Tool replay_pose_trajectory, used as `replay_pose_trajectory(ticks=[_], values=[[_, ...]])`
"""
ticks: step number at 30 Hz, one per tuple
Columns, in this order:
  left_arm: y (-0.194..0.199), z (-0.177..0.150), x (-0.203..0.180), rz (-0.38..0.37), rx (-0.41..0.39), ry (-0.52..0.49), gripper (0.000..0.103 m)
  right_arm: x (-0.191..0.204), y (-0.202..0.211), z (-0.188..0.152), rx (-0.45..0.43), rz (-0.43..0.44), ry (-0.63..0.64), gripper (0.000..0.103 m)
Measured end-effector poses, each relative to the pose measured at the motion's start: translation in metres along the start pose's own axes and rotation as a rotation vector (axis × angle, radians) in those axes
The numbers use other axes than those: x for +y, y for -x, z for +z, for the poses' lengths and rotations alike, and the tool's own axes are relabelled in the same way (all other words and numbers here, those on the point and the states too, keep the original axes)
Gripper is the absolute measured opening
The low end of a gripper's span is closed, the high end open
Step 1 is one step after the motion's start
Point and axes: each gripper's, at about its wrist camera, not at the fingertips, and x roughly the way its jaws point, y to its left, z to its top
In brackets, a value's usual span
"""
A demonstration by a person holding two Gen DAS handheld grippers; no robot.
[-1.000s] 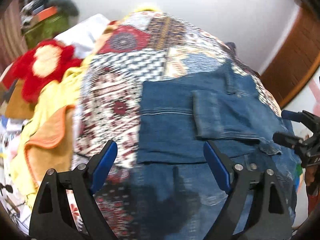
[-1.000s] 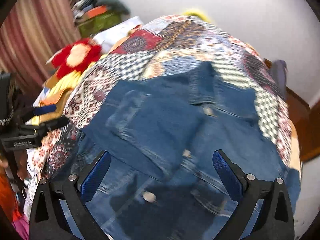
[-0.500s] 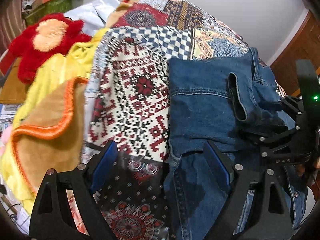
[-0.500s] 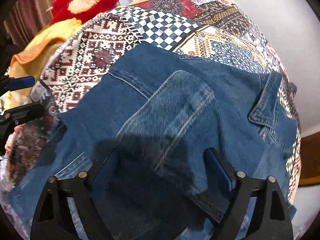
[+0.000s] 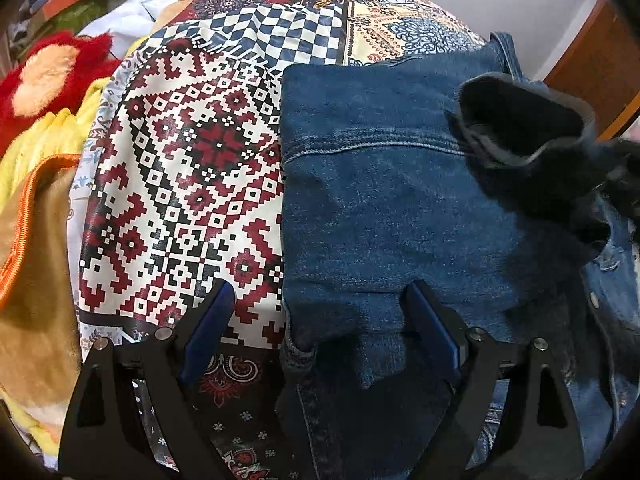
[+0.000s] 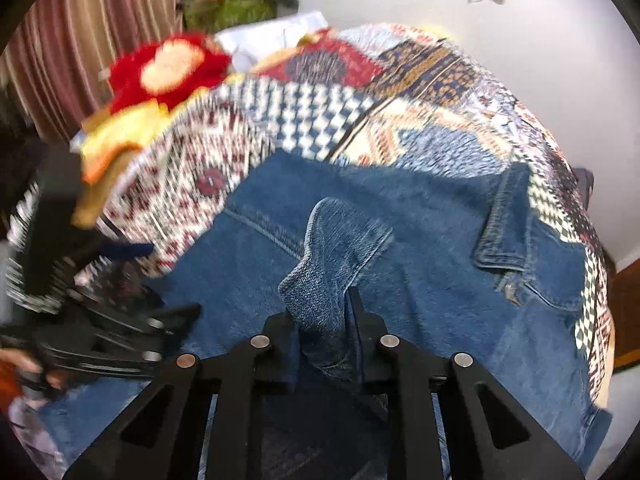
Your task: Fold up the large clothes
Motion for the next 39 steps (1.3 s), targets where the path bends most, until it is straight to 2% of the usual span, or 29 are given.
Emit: replay_pose_trajectory(ticks=[4, 9, 15, 20, 23, 26, 29, 31, 33, 35, 39], values=[[0.009, 0.002, -0.007, 0.041, -0.01, -0.036, 0.088, -0.029, 0.052, -0.002, -0.111, 0.017, -0.097, 0.016], [0.041, 0.014, -0.03, 0.033, -0.076, -0.078, 0.088, -0.068, 0.112, -0.016, -0.219, -0.014, -0.185, 0.014], [0.061, 0.033, -0.072, -0.022, -0.127, -0.116, 0.088, -0.112, 0.147, -0.048, -0.247, -0.063, -0.272, 0.011], [0.053, 0.04, -0.117, -0.077, -0.104, -0.171, 0.088, -0.149, 0.153, -0.085, -0.219, -0.095, -0.341, 0.009], [0.036, 0.038, -0.135, -0.083, -0.05, -0.179, 0.088, -0.17, 0.143, -0.109, -0.177, -0.109, -0.382, 0.008], [0.007, 0.03, -0.15, -0.083, 0.04, -0.18, 0.088, -0.186, 0.12, -0.134, -0.097, -0.127, -0.404, 0.008], [-0.002, 0.021, -0.166, 0.011, 0.018, -0.259, 0.094, -0.199, 0.096, -0.16, -0.002, -0.154, -0.404, 0.008], [-0.001, 0.018, -0.173, 0.045, 0.014, -0.301, 0.094, -0.209, 0.084, -0.175, 0.046, -0.189, -0.403, 0.009], [-0.001, 0.017, -0.175, 0.041, 0.028, -0.325, 0.094, -0.218, 0.078, -0.183, 0.079, -0.193, -0.418, 0.009], [0.002, 0.019, -0.175, 0.048, 0.025, -0.338, 0.094, -0.227, 0.08, -0.186, 0.075, -0.174, -0.446, 0.009], [0.016, 0.022, -0.172, 0.037, -0.021, -0.314, 0.094, -0.229, 0.087, -0.167, 0.054, -0.096, -0.466, 0.009]])
